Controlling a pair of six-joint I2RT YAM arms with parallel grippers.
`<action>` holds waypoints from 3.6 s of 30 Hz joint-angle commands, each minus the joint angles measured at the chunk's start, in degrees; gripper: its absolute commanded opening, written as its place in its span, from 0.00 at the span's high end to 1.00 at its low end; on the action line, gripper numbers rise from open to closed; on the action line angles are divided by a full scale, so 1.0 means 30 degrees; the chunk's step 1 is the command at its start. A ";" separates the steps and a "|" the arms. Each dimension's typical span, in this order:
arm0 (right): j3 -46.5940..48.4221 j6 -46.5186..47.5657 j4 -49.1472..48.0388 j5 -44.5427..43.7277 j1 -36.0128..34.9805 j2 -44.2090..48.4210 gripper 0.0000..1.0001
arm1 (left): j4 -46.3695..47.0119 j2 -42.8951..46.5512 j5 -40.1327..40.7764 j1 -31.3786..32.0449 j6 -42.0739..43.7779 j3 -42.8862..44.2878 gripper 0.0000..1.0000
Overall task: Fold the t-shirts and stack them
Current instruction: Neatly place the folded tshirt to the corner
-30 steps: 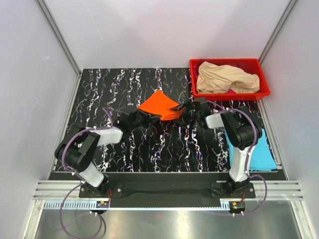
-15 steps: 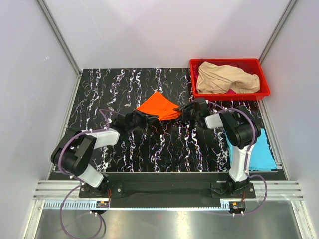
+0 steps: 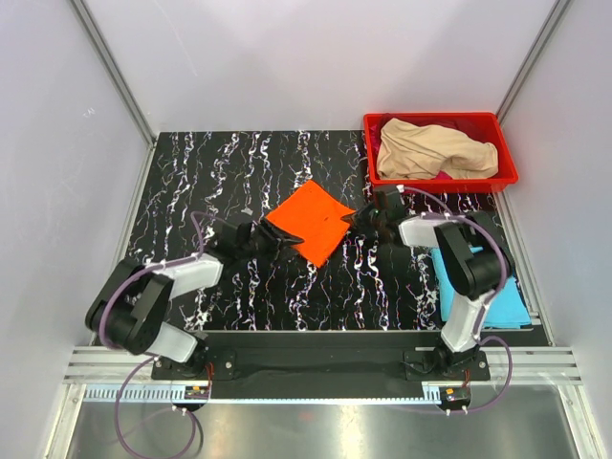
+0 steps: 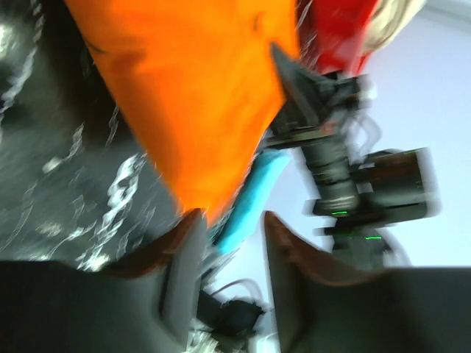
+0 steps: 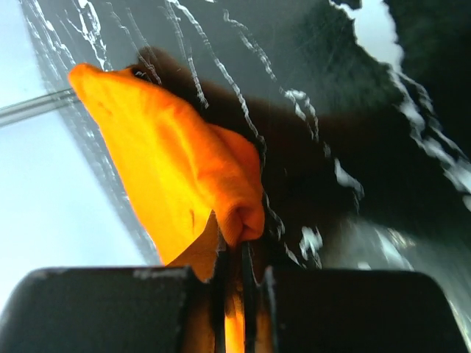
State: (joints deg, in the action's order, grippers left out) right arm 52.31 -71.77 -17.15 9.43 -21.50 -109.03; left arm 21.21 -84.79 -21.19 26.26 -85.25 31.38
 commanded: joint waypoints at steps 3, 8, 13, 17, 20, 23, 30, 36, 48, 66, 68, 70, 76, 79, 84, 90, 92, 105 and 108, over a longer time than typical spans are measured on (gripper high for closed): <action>-0.0210 0.4203 0.6323 -0.3636 -0.0100 0.5162 1.00 | -0.5687 0.2595 -0.1637 -0.0169 0.6145 0.1170 0.51; -0.1177 0.5842 1.0596 -0.5660 0.0600 0.8653 1.00 | -0.8297 0.4298 -0.1843 -0.0638 0.9487 0.1756 0.51; -0.1647 0.6810 1.3446 -0.7678 0.1773 1.2112 1.00 | -0.9970 0.5061 -0.2164 -0.0785 1.2211 0.3456 0.51; -0.1004 0.8011 1.5349 -0.8621 0.3149 1.3023 1.00 | -1.0030 0.4652 -0.3304 -0.0989 1.2597 0.3897 0.51; -0.0418 0.8336 1.6056 -0.9587 0.3853 1.3259 1.00 | -0.9240 0.4651 -0.4389 -0.1049 1.2334 0.3605 0.51; 0.0372 0.8161 1.6876 -1.0320 0.4644 1.3142 1.00 | -0.9209 0.4622 -0.4888 -0.1253 1.2480 0.3545 0.51; 0.5462 0.8307 2.1208 -1.0851 0.6460 1.2087 1.00 | -0.9473 0.4534 -0.5593 -0.1957 1.2949 0.3633 0.52; 0.7288 0.9126 2.3090 -0.9945 0.7808 1.1822 1.00 | -0.8946 0.3686 -0.6295 -0.2220 1.2890 0.3720 0.52; 1.0567 1.1119 2.3558 -0.8039 0.9889 1.0271 1.00 | -0.8829 0.2659 -0.7087 -0.2338 1.3066 0.3956 0.53; 1.1887 1.1383 2.5022 -0.5900 1.2611 1.0592 1.00 | -0.8301 0.1839 -0.7702 -0.2484 1.2744 0.3897 0.53; 1.1917 1.1471 2.5139 -0.5636 1.2877 1.0621 1.00 | -0.8272 0.1752 -0.7789 -0.2484 1.2773 0.3926 0.53; 1.1801 1.1530 2.5139 -0.5517 1.3082 1.0651 1.00 | -0.8243 0.1722 -0.7848 -0.2484 1.2744 0.3868 0.53; 1.1273 1.1734 2.5286 -0.5137 1.3727 1.1090 1.00 | -0.8067 0.1663 -0.7937 -0.2484 1.2685 0.3722 0.53; 1.1069 1.1852 2.5461 -0.4931 1.4225 1.1295 1.00 | -0.7979 0.1517 -0.8053 -0.2484 1.2656 0.3663 0.53; 0.9810 1.2231 2.5199 -0.4522 1.5337 1.1969 1.00 | -0.7862 0.1429 -0.8230 -0.2484 1.2656 0.3692 0.53; 0.7583 1.2379 2.4437 -0.3847 1.6188 1.2643 1.00 | -0.7716 0.1400 -0.8405 -0.2484 1.2656 0.3487 0.53; 0.7000 1.2496 2.4262 -0.4021 1.6364 1.2848 1.00 | -0.7686 0.1370 -0.8463 -0.2484 1.2656 0.3457 0.53; 0.4449 1.3054 2.4465 -0.5894 1.8004 1.3493 1.00 | -0.7745 0.1195 -0.8815 -0.2513 1.2860 0.3516 0.53; 0.3102 1.2820 2.4437 -0.6746 1.8619 1.3639 1.00 | -0.7745 0.1165 -0.8932 -0.2513 1.2919 0.3458 0.53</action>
State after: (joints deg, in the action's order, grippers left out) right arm 64.18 -33.26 56.42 -6.76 32.80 -69.56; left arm -4.19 -80.88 -45.32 19.05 -46.94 41.28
